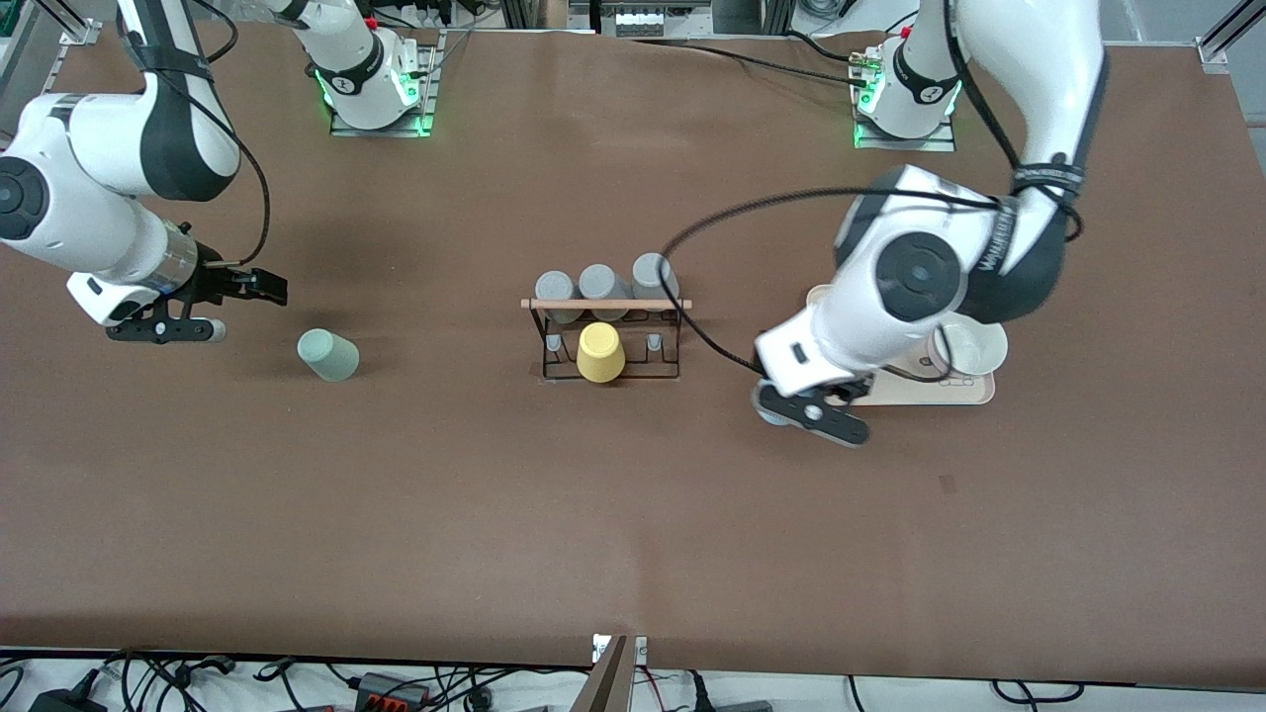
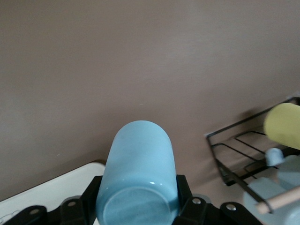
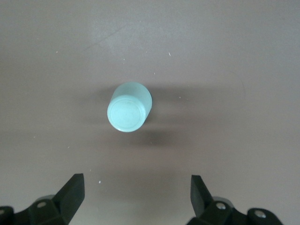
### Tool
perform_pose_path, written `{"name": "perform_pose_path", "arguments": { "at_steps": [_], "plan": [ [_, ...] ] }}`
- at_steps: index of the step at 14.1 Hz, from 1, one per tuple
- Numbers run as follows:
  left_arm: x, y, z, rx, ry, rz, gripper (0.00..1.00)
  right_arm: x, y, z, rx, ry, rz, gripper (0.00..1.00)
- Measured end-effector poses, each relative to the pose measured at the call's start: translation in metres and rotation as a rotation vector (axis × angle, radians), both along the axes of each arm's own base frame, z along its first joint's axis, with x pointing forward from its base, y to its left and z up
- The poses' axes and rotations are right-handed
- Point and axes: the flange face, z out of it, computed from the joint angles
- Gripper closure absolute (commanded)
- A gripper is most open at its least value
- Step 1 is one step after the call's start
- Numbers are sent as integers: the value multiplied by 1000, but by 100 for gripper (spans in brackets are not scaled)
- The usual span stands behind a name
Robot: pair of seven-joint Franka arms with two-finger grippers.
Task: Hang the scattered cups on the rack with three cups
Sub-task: 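Carry the blue cup to the rack while the right gripper reaches the green cup, then hang the blue cup on the rack while the right gripper grasps the green cup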
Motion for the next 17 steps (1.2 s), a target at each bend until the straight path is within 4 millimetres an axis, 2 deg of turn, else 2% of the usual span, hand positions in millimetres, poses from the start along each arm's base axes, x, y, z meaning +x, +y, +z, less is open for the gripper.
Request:
{"name": "perform_pose_path", "arguments": {
  "at_steps": [5, 8, 12, 17],
  "plan": [
    [-47, -87, 7, -5, -10, -126, 68, -8, 2, -35, 1, -44, 5, 0],
    [-63, -121, 3, -1, -19, -170, 68, -8, 6, -55, 1, -49, 14, 0],
    [-65, -137, -16, 7, -8, -190, 68, -10, 7, -76, 2, -49, 16, 0],
    [-66, -143, -31, 16, 8, -198, 68, -4, 9, -90, 2, -84, 22, 0]
  ]
}}
